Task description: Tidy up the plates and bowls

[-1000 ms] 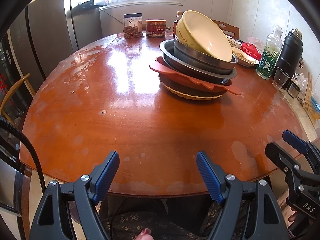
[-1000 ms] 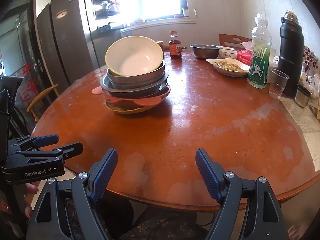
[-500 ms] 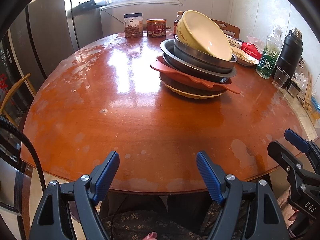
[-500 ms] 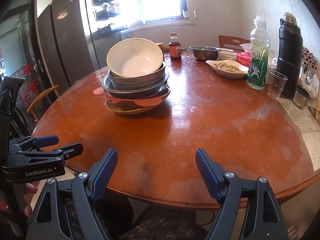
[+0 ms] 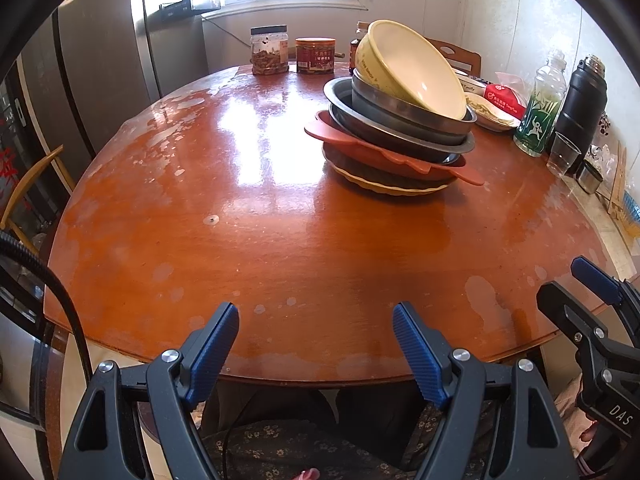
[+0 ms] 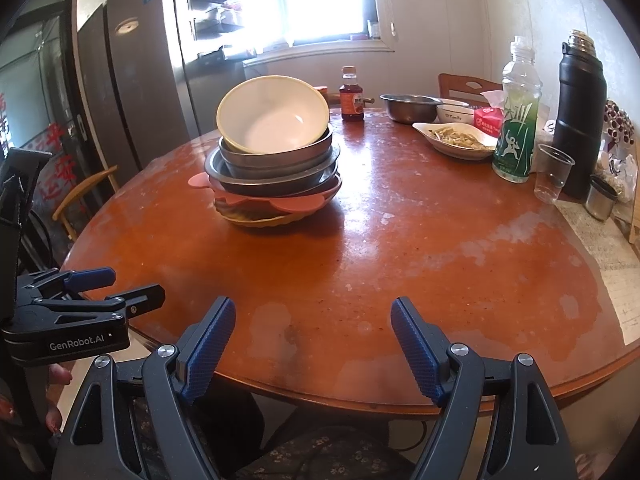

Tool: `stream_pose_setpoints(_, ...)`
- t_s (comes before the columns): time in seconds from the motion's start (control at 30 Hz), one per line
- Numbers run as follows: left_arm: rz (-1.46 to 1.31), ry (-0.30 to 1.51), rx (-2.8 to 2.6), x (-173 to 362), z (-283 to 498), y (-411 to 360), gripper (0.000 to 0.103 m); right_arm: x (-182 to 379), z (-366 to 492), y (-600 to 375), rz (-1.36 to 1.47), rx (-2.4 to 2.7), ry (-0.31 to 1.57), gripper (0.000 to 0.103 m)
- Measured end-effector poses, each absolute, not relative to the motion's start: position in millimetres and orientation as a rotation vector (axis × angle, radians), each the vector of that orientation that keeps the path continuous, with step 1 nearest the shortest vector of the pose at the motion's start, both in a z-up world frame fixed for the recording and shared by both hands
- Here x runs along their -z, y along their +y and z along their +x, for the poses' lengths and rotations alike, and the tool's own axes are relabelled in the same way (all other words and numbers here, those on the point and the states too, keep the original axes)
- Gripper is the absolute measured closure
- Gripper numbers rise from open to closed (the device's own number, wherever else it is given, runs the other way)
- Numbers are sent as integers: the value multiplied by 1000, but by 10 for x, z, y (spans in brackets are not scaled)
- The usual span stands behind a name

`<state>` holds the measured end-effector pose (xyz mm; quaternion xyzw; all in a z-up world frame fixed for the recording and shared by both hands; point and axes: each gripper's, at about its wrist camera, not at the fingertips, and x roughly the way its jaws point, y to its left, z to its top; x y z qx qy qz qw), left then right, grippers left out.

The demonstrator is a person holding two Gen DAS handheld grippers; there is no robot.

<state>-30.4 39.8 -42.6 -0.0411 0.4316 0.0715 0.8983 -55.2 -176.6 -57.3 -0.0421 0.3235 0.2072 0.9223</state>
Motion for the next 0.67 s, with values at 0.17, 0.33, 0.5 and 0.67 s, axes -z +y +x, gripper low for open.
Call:
stream_pose_setpoints(0.17, -88, 896, -153, 435, -292, 428, 24, 580, -542, -1759, -89, -421, 665, 22)
stream_pose_setpoints(0.33, -92, 899, -156, 451, -265, 450, 24, 598, -518, -1742, -96, -421, 669, 22)
stream_pose_setpoints(0.5, -101, 911, -157, 481, -235, 475, 24, 621, -480, -1736, -99, -420, 677, 22)
stream_pose_setpoints(0.67, -114, 921, -162, 497, -164, 556, 24, 634, -414, -1743, -104, -416, 685, 22)
